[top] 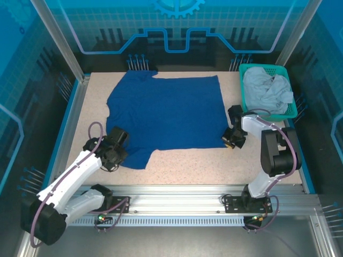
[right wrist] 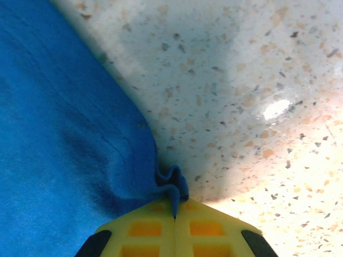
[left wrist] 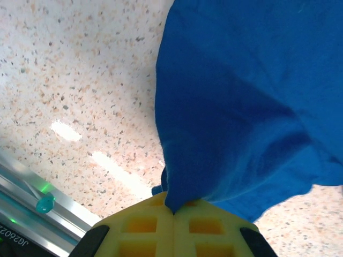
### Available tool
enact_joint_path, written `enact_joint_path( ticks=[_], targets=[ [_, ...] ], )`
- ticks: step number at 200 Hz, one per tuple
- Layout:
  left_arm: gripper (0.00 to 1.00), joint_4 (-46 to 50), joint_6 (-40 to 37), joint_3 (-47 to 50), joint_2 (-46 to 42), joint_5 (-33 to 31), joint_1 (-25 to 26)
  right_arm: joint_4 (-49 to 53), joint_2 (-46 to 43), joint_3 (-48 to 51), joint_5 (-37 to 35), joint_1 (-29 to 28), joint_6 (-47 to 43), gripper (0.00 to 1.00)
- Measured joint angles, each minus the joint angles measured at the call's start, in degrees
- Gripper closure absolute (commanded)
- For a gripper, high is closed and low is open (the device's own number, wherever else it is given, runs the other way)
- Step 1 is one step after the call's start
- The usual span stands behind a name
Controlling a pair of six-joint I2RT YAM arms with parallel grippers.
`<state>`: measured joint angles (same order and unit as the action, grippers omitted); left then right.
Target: Fold and stack the t-shirts
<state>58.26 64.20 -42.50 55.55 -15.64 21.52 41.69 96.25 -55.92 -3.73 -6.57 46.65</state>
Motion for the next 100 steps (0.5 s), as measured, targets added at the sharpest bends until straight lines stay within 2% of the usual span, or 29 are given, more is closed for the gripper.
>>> enact_joint_path(
  ticks=[64,100],
  targets=[
    [1.0,0.4,0.6,-2.7,-7.8,-3.3,0.0,1.1,-10.6,0.2,-0.8,-2.6,-1.3,1.0],
    [1.0,1.3,3.5,-4.6,-9.5,-4.6,0.4,2.8,-16.9,3.3,-0.9,-4.3,-1.5,1.0]
  ],
)
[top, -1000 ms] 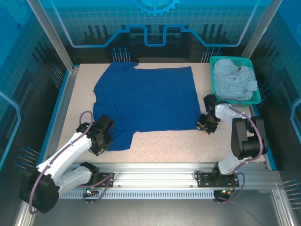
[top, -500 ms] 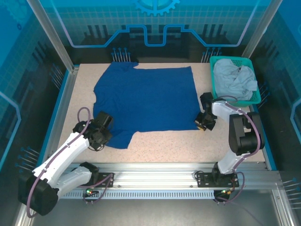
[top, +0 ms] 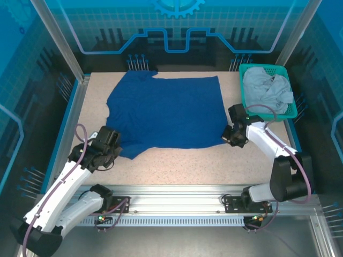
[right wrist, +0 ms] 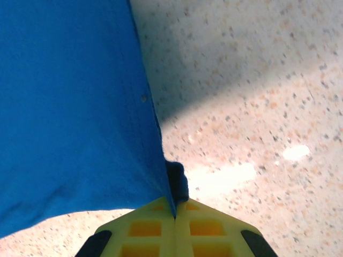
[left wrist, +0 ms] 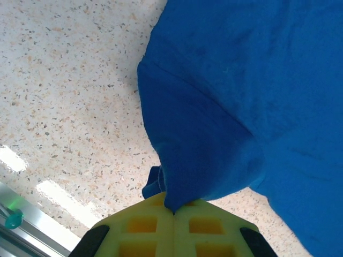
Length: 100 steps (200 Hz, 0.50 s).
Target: Fold and stack the t-shirts
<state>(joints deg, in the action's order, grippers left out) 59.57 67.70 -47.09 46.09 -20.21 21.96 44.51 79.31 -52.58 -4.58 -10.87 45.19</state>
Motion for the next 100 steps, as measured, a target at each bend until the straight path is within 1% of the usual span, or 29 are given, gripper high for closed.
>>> enact_joint_path(
  ticks=[11,25,40,57,69,100],
  targets=[
    [1.0,0.9,1.4,0.0,-0.6,-1.4,1.7,0.5,-1.5,1.8,0.0,-0.1,0.0,1.0],
    [1.0,2.6,3.9,-0.1,-1.7,-3.7,5.9,1.6,-3.1,4.0,0.0,-0.1,0.0,1.0],
    [1.0,5.2,7.3,-0.9,-2.5,-7.7,12.6,3.1,-5.2,6.1,0.0,-0.1,0.0,1.0],
    [1.0,8.2,11.5,-3.1,-2.6,-12.9,21.5,4.9,-8.3,7.8,-0.2,-0.3,0.0,1.0],
    [1.0,10.4,14.5,-4.9,-1.8,-15.9,26.0,6.4,-11.1,8.8,-0.5,-0.5,0.0,1.0],
    [1.0,14.1,20.0,-6.8,1.6,-20.7,32.8,10.6,-16.8,10.4,-1.0,-0.5,0.0,1.0]
  ],
)
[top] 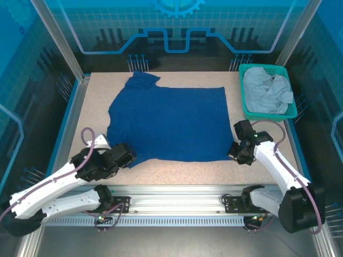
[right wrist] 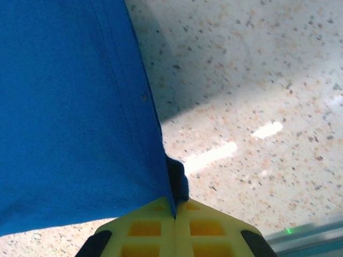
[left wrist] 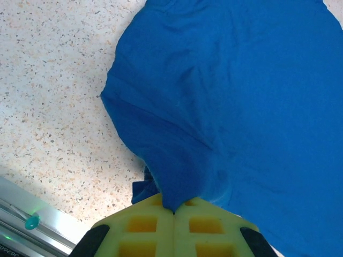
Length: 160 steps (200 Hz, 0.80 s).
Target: Fold and stack the t-shirts
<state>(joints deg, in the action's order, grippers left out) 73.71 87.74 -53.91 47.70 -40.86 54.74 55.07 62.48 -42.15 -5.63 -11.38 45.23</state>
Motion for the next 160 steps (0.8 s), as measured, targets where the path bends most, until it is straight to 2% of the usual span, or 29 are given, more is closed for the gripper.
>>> enact_joint_path(
  ticks=[33,45,61,77,99,129,160],
  targets=[
    [1.0,0.4,1.2,0.0,3.1,-2.7,1.5,2.4,-1.6,0.7,-0.2,-1.1,0.9,1.0],
    [1.0,-1.5,-1.2,0.0,3.4,-3.0,0.3,2.4,-0.3,0.7,-0.2,-1.1,1.3,1.0],
    [1.0,-7.6,-7.7,0.6,3.5,-0.4,-6.1,2.3,2.0,0.6,0.0,-1.1,1.4,1.0],
    [1.0,-15.0,-14.6,2.0,4.3,5.4,-15.6,2.1,4.8,-0.5,0.1,-1.0,1.5,1.0],
    [1.0,-21.2,-22.3,1.8,8.4,12.9,-25.3,1.6,8.3,-3.5,0.7,-0.2,1.5,1.0],
    [1.0,-26.2,-31.3,-2.5,17.1,21.2,-32.3,0.6,13.8,-10.3,1.6,1.7,1.4,1.0],
    [1.0,-28.7,-37.0,-8.7,22.9,25.1,-36.4,-0.2,19.5,-17.9,1.5,2.5,1.2,1.0]
  ],
)
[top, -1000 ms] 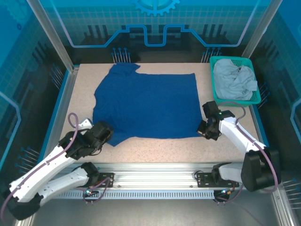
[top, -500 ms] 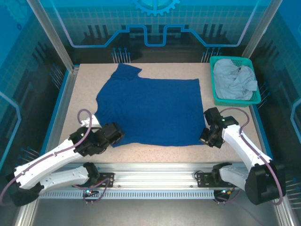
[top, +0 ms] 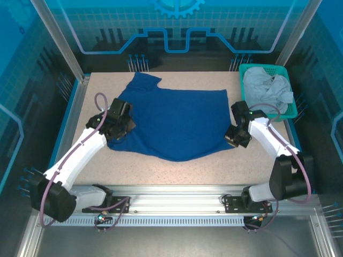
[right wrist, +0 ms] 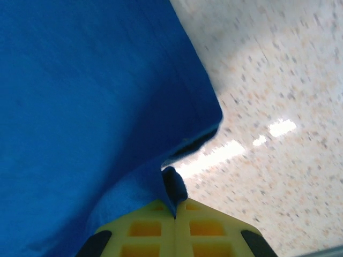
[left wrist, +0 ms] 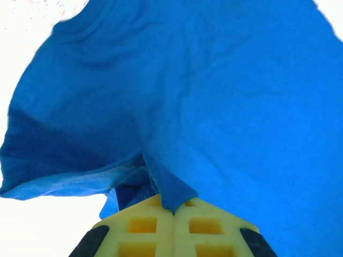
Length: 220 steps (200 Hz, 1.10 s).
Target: Fold and stack the t-shirts
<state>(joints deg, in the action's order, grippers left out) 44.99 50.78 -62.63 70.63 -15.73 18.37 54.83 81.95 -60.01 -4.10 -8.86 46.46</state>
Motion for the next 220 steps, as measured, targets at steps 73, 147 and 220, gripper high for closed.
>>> enact_joint_path(
  ticks=[73,147,220],
  targets=[
    [1.0,-1.1,-8.1,-7.8,9.1,2.1,-6.1,-0.3,10.6,-10.4,-0.9,1.5,0.0,1.0],
    [1.0,-1.6,-15.0,-10.8,14.5,1.1,-8.0,-0.1,17.3,-14.8,-3.3,2.2,0.0,1.0],
    [1.0,-3.0,-19.8,-13.8,18.8,0.1,-9.8,0.2,21.5,-19.5,-3.6,2.2,0.3,1.0]
  ],
)
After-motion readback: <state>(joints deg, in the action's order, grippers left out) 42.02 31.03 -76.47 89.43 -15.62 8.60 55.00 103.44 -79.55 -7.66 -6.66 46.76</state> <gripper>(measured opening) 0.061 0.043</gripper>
